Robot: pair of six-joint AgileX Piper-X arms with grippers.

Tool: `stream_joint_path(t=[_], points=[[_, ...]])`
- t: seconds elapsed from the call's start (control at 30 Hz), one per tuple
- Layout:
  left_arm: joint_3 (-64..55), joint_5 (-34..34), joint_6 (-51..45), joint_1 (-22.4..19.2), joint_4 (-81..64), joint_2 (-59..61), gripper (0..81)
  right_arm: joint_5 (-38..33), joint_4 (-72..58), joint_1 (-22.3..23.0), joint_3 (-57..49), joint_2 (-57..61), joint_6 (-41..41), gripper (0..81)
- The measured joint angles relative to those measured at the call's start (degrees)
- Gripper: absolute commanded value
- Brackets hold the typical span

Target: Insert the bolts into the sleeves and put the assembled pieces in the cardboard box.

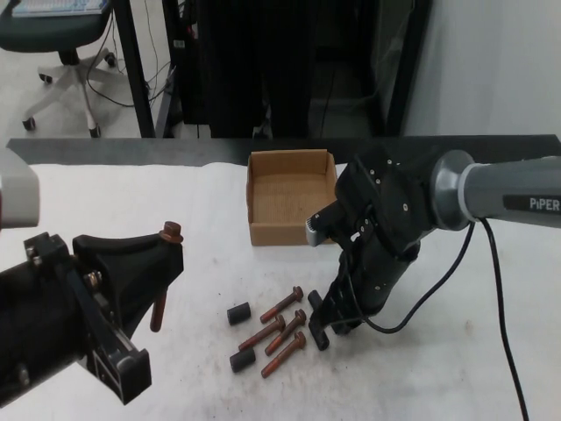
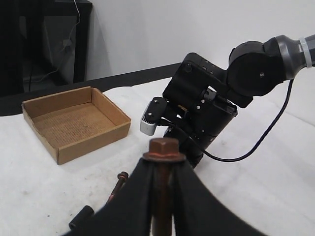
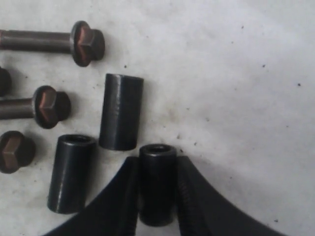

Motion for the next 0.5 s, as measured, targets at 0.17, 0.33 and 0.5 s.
stream_joint_path(t=[0.17, 0.33, 0.5], points=[[0.1, 2.0, -4.4, 0.0, -8.1, 0.0, 0.0, -0.9, 1.3, 0.0, 0.3, -3.1, 0.0, 0.9], [0.1, 9.6, -16.9, 0.0, -21.5, 2.4, 0.0, -6.7, 2.4, -0.6, 0.6, -9.3, 1.1, 0.9], [0.0, 17.6, -24.1, 0.0, -35.1, 9.7, 0.0, -21.4, -4.7, -2.9, 3.5, -27.0, 6.9, 0.9]])
